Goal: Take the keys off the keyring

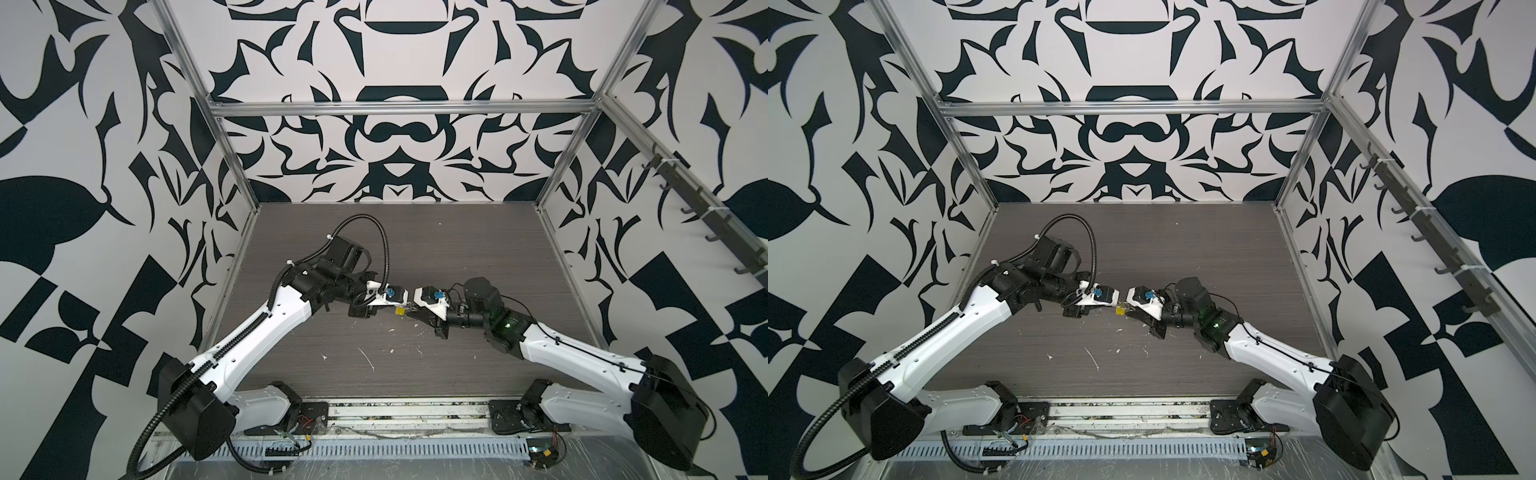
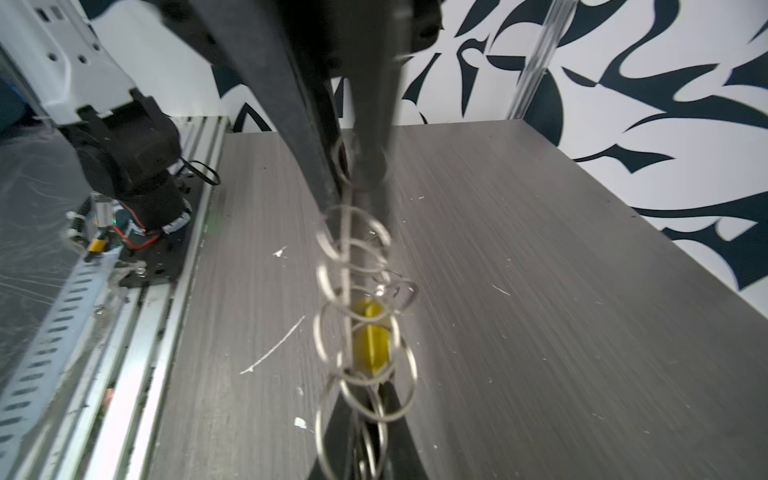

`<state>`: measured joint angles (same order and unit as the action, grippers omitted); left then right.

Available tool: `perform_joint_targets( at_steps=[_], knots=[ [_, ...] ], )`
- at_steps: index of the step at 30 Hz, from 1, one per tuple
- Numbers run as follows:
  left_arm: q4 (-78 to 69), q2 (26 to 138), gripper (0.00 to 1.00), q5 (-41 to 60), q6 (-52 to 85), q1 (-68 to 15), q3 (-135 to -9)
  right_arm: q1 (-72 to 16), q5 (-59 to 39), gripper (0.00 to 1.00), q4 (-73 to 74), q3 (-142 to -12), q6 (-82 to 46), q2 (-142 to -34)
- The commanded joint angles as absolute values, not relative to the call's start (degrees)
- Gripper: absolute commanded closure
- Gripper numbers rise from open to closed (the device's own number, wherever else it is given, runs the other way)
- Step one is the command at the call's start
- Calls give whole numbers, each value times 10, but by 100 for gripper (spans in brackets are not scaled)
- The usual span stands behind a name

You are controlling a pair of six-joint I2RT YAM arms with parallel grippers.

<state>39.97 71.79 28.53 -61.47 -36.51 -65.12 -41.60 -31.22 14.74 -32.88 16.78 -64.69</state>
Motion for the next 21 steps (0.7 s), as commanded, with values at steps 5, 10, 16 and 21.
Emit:
perform_joint_targets(
  at_steps=[5,10,16,21],
  knots=[
    [280,685,17,293,-461,-307,-645,-413,-226,100,161,-343,73,-624],
    [227,668,18,233,-294,-303,-632,-413,-140,100,219,-333,-97,-633],
    [91,654,21,198,-45,-304,-557,-417,-69,100,276,-333,-223,-651],
    [-2,694,26,217,144,-304,-543,-424,-43,100,310,-340,-254,-673]
  ],
)
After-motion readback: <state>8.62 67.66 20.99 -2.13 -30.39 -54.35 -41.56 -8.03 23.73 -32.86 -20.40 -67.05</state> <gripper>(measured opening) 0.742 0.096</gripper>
